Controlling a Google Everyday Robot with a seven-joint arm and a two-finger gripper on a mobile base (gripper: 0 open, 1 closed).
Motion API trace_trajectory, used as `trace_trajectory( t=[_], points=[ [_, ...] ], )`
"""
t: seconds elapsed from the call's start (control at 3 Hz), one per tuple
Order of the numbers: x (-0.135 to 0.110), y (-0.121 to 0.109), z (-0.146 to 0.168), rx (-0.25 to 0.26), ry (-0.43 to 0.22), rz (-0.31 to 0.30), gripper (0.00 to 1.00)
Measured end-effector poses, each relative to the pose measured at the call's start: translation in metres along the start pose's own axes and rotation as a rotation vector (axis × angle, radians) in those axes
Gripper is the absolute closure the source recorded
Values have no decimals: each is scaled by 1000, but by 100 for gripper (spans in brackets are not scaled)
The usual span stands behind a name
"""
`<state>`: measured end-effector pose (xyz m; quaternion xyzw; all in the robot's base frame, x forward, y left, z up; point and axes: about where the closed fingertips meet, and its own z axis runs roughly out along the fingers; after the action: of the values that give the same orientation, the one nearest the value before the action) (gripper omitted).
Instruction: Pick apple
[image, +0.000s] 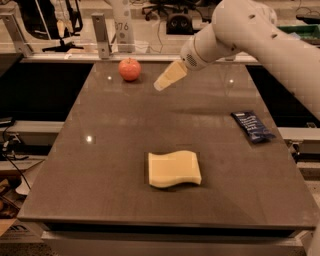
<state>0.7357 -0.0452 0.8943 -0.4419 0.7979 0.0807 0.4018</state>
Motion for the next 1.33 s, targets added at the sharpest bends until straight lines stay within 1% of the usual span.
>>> trace_trajectory(
  t=[0.33, 1.0, 1.33],
  points=[
    [-10, 7, 27, -13, -38, 44, 0],
    [-19, 6, 75, -17, -84, 146, 0],
    [-29, 8, 93, -31, -103, 153, 0]
  ],
)
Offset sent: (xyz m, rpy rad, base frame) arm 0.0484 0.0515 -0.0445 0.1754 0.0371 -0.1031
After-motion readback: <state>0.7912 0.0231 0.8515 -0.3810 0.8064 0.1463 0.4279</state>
